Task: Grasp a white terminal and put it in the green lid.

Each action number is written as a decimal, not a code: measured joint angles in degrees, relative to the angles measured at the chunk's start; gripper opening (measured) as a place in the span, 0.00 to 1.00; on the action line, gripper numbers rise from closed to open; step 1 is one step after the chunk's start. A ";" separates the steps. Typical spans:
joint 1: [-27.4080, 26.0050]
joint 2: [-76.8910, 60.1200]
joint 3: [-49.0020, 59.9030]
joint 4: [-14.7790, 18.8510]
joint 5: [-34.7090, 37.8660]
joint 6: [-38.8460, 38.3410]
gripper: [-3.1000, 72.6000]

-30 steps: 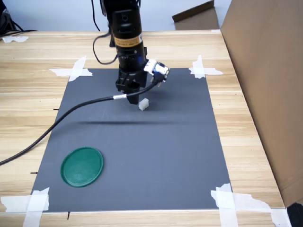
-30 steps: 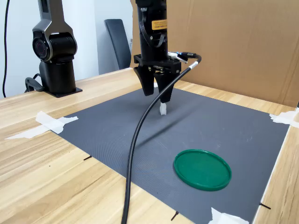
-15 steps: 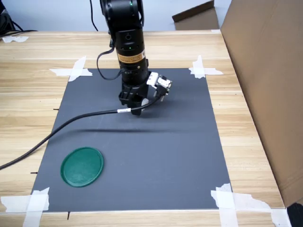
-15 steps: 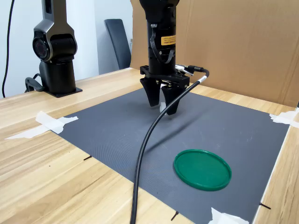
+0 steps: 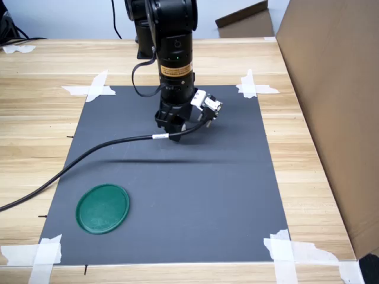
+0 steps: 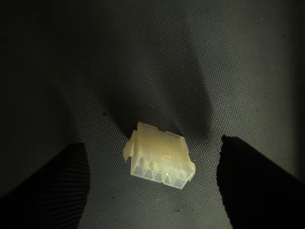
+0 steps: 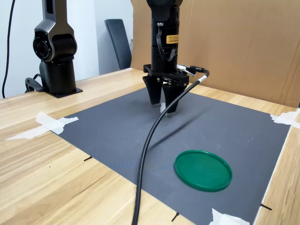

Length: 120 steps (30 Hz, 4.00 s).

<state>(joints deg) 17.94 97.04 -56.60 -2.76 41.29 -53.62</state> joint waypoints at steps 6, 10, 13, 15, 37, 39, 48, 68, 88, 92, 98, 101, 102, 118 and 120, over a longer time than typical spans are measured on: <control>0.00 0.94 0.00 -2.19 0.06 2.27 0.92; 0.00 0.94 0.00 -2.24 0.01 2.52 0.90; 0.00 0.94 0.00 -2.24 0.01 2.52 0.86; 0.00 0.94 0.00 -2.24 -0.10 2.52 0.64; -0.59 -2.98 -16.55 1.82 13.65 3.01 0.41; -3.61 -2.98 -21.46 5.58 16.73 1.78 0.41; -17.61 3.38 -30.55 7.50 18.32 -0.65 0.41; -21.41 17.15 -39.34 1.02 20.36 6.05 0.41; -23.30 24.27 -44.90 0.83 17.13 6.23 0.41; -23.30 25.26 -45.33 0.95 16.92 6.07 0.41; -23.30 26.14 -45.39 2.76 16.92 5.72 0.41; -23.30 26.14 -45.51 4.65 18.46 4.58 0.41; -23.30 26.14 -45.51 4.72 18.51 4.56 0.42; -23.30 24.22 -45.51 4.86 19.47 4.50 0.68; -23.30 23.06 -45.51 5.38 19.47 4.56 0.68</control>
<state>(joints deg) -5.36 120.10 -102.11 2.62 60.76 -49.06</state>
